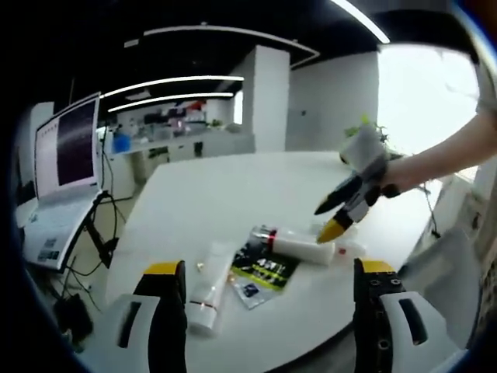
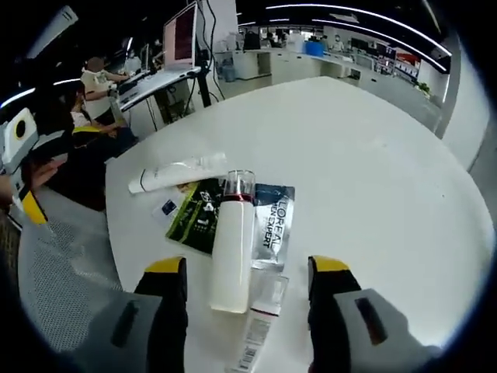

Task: Arrange the skincare products in the storage area until every visible bottle or jar stands upright without overlapping.

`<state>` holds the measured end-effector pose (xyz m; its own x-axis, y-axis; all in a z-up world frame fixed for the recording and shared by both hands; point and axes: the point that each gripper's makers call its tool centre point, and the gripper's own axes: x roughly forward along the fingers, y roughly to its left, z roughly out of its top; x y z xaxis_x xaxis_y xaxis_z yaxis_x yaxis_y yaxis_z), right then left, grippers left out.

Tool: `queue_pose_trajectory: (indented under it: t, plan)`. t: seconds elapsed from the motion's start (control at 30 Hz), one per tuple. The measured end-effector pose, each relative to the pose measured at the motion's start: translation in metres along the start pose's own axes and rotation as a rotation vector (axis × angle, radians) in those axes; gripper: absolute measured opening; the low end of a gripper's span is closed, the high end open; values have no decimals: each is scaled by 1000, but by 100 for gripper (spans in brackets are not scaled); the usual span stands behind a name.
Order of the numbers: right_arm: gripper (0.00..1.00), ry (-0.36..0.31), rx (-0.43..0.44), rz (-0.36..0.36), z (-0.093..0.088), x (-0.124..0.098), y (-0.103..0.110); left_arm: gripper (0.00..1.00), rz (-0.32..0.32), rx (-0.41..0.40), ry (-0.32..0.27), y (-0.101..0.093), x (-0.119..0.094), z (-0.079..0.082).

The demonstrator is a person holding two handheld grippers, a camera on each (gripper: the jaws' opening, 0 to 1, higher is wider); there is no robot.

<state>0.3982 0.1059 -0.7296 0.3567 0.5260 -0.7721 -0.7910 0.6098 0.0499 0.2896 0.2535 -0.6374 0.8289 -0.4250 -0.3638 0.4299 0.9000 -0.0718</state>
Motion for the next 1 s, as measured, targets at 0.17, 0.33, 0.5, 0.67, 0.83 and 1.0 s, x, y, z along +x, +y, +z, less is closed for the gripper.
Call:
queue_pose_trajectory:
  t: [0.17,0.33,0.5,0.67,0.83,1.0]
  plan:
    - [58,52,-22,25,5,19,8,86,-1,-27,-8,1,-1,1]
    - [53,130,-26,40,3,39,13,86,-7,-28,-6,0,-1,1]
    - [48,194,-39,33,0,55,13,85,-16,-35,-6,0,-1,0]
    - [38,242,-60,18,-4,63,11,85,-16,-37,-11,0,-1,2]
    - [36,263,-78,15,-2,66,10,85,-17,-38,-12,0,-2,2]
    - [32,279,-136,15,-4,67,12,85,-14,-36,-9,0,-1,2]
